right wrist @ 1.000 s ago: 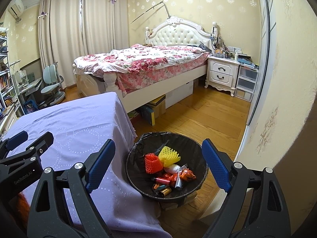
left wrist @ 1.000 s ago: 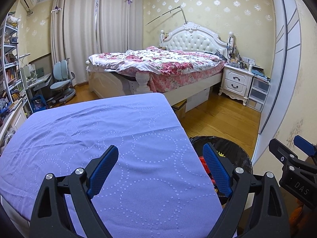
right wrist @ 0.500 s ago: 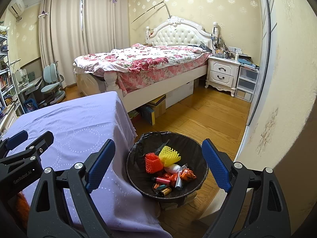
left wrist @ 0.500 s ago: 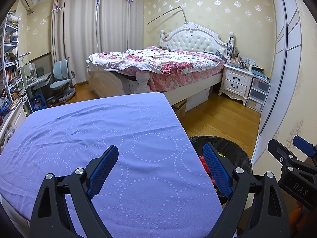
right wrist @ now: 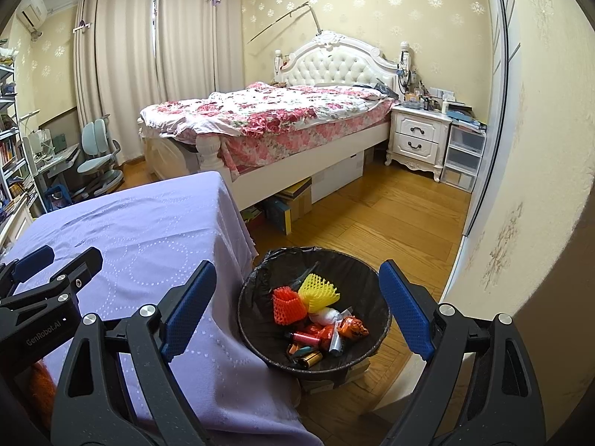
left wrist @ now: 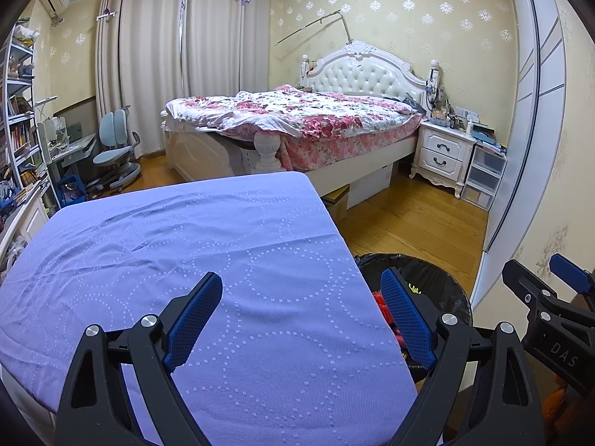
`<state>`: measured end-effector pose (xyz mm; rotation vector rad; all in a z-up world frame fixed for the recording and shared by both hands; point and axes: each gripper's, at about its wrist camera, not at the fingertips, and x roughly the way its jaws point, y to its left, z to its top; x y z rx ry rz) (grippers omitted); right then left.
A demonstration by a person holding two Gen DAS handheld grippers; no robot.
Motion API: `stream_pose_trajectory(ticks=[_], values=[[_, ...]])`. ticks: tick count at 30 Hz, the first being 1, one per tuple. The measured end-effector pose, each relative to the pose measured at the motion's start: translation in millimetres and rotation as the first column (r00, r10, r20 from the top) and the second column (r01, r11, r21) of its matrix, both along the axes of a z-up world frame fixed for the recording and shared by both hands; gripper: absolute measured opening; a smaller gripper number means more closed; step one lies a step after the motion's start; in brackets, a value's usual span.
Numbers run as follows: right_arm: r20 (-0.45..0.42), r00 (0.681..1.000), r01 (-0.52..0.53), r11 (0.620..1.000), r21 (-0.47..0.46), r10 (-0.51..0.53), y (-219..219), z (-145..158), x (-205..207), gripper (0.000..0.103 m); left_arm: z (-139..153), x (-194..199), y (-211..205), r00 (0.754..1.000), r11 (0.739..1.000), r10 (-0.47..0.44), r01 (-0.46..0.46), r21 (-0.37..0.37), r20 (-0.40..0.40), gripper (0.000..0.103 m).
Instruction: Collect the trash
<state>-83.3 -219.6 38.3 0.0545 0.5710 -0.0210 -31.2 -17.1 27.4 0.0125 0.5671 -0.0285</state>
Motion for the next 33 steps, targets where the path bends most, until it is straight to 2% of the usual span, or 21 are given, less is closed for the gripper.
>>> stream_pose_trajectory(ticks=[33], values=[[0.001,1.000,-0.001,1.000,-0.002,0.001,1.8,0.5,-1.1,0.087,1.1,-5.7,-6.1,1.000,1.000,-0.004,0.004,-0.009,0.002,0.087]])
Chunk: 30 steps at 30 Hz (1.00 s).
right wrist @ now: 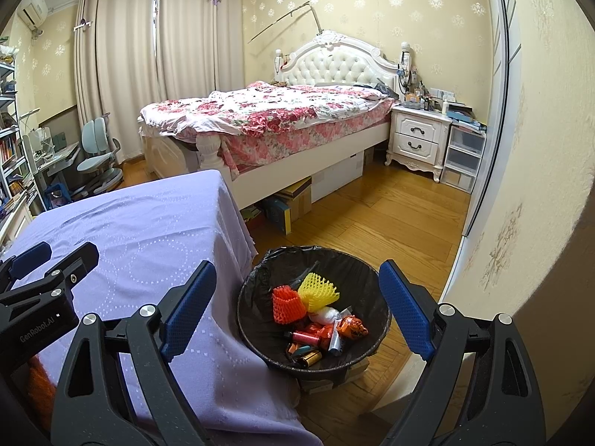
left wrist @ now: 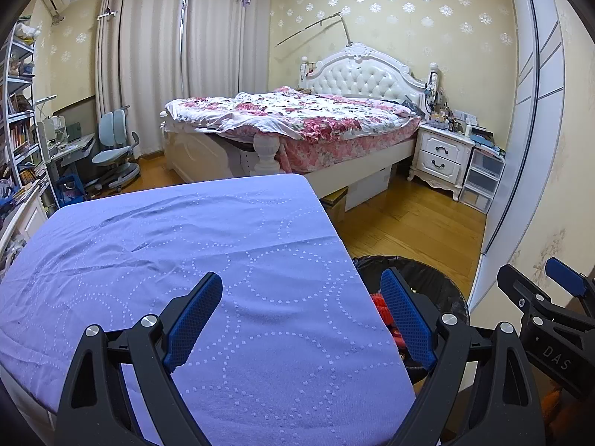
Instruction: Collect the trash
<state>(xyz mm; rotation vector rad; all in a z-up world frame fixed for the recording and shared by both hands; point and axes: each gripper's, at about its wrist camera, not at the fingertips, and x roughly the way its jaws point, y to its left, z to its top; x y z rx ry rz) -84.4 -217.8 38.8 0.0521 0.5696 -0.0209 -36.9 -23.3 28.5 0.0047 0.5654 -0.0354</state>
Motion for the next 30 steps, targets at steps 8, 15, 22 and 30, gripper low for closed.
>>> stream_pose_trajectory(ticks=[8,15,22,30], values=[[0.000,1.000,-0.002,1.000,-0.002,0.002,1.3,0.1,-1.4,0.087,5.2,-0.7,0.8,1.000,1.000,0.010,-0.010,-0.003,0.012,0.087],[0.000,1.000,-0.004,1.000,-0.004,0.004,2.4,0.8,-1.7,0.087,6.1,-1.8,0.8,1.000,1.000,0.015,-0.015,-0.004,0.015,0.089],[-0.001,1.000,-0.007,1.000,-0.004,0.007,4.0,1.1,-2.2,0.087,7.1,-2.3,1.4,0.999,0.999,0.031,-0.031,0.006,0.031,0.091],[-0.009,1.000,-0.029,1.000,-0.008,0.029,12.2,-0.4,-0.5,0.087,1.7,4.8,16.5,0.998,0.998,0.065,-0.065,0.002,0.003,0.092]])
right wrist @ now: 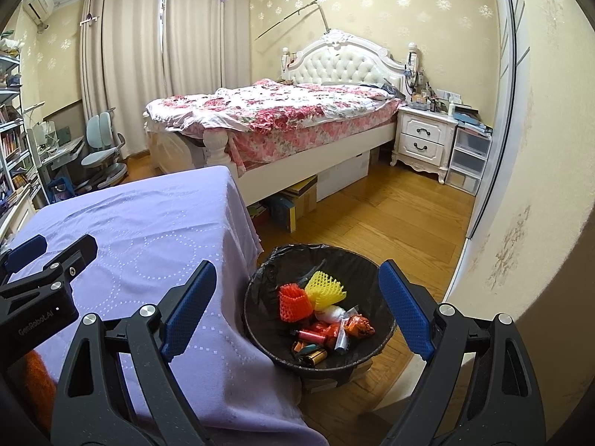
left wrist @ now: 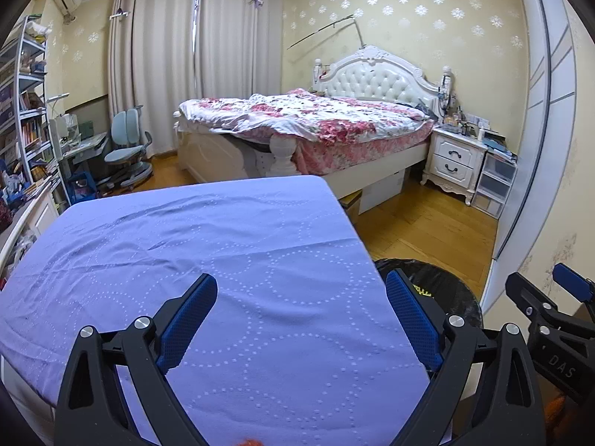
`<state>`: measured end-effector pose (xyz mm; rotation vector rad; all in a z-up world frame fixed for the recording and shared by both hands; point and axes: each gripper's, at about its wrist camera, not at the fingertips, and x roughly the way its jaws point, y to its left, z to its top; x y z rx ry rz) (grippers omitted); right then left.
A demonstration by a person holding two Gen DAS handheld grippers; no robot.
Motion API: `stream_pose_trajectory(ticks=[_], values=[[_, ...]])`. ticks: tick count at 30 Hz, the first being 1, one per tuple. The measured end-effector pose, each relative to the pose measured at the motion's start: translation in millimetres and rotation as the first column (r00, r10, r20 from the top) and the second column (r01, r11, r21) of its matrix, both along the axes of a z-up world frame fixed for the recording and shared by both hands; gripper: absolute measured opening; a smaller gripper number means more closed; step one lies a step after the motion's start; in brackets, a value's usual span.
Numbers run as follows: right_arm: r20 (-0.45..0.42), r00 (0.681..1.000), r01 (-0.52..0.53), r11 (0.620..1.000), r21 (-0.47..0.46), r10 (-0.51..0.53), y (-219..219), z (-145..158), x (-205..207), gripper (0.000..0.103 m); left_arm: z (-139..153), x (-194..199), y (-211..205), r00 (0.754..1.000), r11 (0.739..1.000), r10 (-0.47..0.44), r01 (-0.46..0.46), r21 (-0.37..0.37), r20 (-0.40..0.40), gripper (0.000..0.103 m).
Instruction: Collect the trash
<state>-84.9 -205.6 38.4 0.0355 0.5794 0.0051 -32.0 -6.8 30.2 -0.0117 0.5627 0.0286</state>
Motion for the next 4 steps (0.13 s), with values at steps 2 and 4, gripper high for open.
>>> stream_pose_trajectory(ticks=[2,4], values=[[-0.006,1.000,-0.011,1.000,-0.003,0.011,5.2,-3.9,4.8,0.087,-4.3,4.1,7.8,1.000,1.000,0.024,-0.024,0.000,-0.018,0.092],[-0.014,1.000,-0.025,1.000,-0.006,0.025,10.6,-6.1,8.2,0.087,-9.6,8.1,16.5,0.998,0.999,0.044,-0.045,-0.008,-0.045,0.092]])
